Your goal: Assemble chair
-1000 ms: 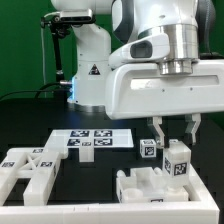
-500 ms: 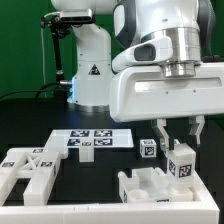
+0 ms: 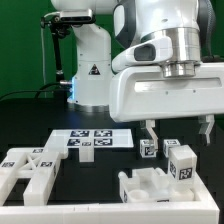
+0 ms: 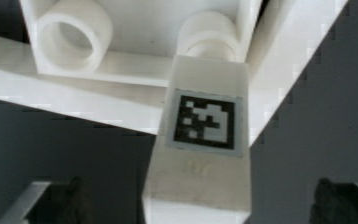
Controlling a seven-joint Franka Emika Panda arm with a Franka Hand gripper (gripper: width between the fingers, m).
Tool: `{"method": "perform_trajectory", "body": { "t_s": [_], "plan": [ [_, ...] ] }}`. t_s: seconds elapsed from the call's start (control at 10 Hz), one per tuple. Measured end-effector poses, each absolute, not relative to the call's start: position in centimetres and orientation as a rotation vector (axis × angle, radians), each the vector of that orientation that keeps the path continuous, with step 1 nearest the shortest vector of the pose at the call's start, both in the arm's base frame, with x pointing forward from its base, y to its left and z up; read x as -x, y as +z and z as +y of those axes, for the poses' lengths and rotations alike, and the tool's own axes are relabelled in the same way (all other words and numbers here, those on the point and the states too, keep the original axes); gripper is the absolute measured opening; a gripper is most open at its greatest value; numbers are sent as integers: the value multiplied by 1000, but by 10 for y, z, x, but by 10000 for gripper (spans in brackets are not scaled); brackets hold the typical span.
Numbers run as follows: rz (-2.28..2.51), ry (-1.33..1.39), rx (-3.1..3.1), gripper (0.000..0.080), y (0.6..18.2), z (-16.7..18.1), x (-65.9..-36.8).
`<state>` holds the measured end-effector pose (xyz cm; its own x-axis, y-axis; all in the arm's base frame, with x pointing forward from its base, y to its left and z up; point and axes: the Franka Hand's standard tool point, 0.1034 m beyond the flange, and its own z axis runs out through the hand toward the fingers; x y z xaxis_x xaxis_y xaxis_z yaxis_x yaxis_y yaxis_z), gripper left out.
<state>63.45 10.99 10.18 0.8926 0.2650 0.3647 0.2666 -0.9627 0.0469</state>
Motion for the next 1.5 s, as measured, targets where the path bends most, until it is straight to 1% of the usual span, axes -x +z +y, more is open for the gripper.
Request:
{"method": "perform_trajectory", "body": {
  "t_s": [0.3,0.5,0.8,0.9,1.0,1.1,1.2,1.3,1.4,1.5],
  "plan": [
    [-432,-577,3057,647,112,109,-640],
    [-450,-579,3059,649,123,107,-647],
    [-454,-524,3070,649,120,108,-645],
    [-454,-418,3091,649,116,108,-639],
    [-453,-253,3118,649,109,106,-636],
    [-451,-89,3137,649,108,104,-638],
    [-465,-84,3137,649,112,105,-647],
    [-461,56,3144,649,109,104,-635],
    [-461,149,3146,649,110,104,-636],
    [-459,96,3146,649,110,105,-643]
  ]
}}
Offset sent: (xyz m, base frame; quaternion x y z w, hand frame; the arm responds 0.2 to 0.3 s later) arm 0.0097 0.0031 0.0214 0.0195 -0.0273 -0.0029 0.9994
